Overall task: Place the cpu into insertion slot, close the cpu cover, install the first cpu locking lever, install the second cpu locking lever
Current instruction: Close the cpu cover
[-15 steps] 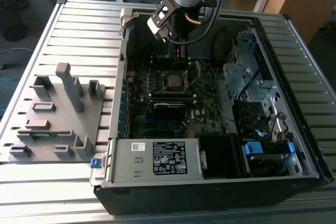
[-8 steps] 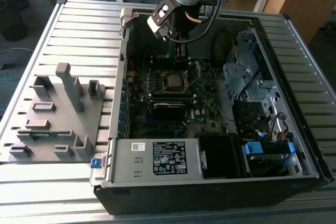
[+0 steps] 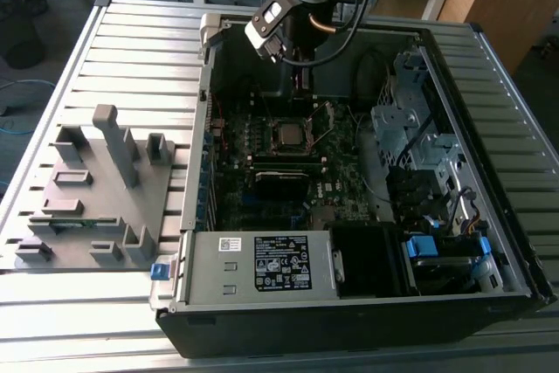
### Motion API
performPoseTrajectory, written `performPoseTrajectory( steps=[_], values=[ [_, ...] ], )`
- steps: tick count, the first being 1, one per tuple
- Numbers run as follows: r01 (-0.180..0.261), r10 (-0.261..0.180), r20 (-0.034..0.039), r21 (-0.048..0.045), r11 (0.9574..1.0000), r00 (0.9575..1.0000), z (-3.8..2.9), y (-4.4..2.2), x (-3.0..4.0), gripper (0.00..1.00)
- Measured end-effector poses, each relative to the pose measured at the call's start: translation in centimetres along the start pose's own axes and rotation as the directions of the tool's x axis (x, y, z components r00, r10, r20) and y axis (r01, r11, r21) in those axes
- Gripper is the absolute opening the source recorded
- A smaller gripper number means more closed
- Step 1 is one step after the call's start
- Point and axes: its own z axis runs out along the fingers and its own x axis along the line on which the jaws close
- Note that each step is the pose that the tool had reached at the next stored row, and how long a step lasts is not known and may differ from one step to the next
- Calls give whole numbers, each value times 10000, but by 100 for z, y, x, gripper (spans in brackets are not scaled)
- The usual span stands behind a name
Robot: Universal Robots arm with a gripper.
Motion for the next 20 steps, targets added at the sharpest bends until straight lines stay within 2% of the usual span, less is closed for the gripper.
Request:
performPoseTrajectory(
  steps=[3, 20],
  values=[
    [1, -1, 0, 1, 10000, 10000, -23, 0, 0, 10],
    [0, 0, 0, 2, 10000, 10000, -61, 1, 1, 10]
  ],
)
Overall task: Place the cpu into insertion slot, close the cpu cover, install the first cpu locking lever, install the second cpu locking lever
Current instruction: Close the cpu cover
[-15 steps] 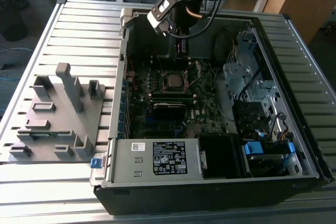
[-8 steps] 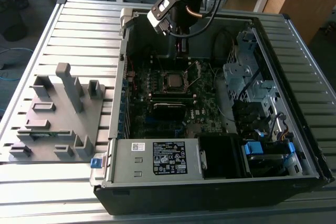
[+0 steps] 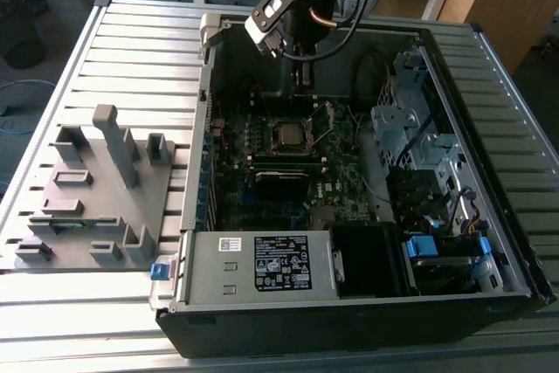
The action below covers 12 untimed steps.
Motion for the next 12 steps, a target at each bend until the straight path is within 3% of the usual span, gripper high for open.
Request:
performPoseTrajectory(
  steps=[12],
  values=[
    [0, 0, 0, 0, 10000, 10000, 0, 49, 1, 10]
  ],
)
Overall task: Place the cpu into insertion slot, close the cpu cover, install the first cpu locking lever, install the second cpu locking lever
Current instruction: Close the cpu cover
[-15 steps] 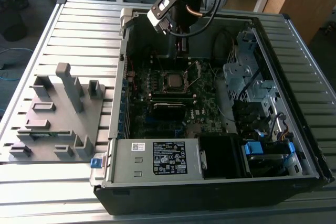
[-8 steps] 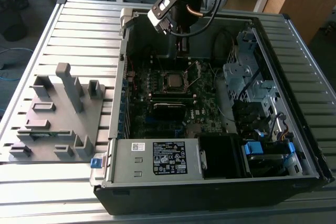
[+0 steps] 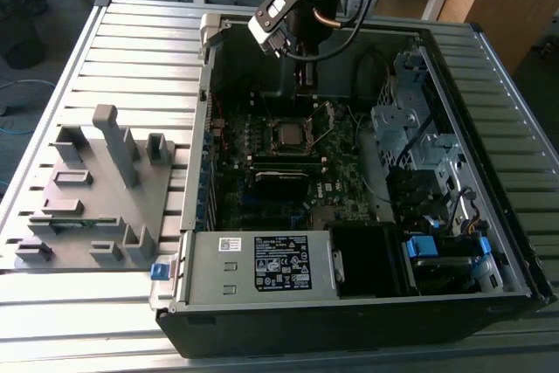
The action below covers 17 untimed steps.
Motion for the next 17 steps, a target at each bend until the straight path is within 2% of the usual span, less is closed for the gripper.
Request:
performPoseTrajectory(
  steps=[17],
  values=[
    [0, 0, 5, 3, 10000, 10000, -34, 2, 1, 10]
  ],
)
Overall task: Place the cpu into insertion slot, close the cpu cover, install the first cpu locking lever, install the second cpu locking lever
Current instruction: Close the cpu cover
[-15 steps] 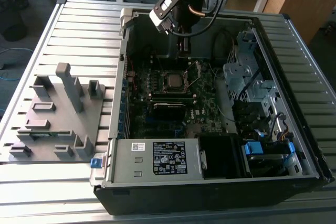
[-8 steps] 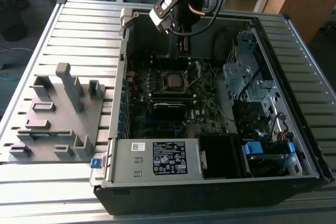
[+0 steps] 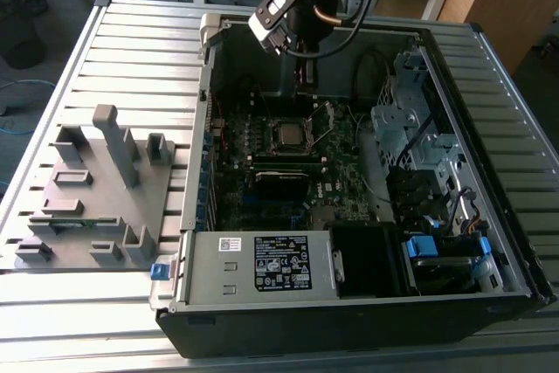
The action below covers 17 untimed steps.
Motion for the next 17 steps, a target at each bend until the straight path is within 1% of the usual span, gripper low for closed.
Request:
performPoseTrajectory(
  steps=[4, 11, 13, 17],
  values=[
    [0, 0, -3, -1, 10000, 10000, -21, 0, 0, 10],
    [1, -1, -2, -1, 10000, 10000, -24, 8, 0, 10],
    [0, 0, -2, -1, 10000, 10000, -24, 31, 2, 10],
    [0, 0, -3, -2, 10000, 10000, -23, 98, 3, 10]
  ],
)
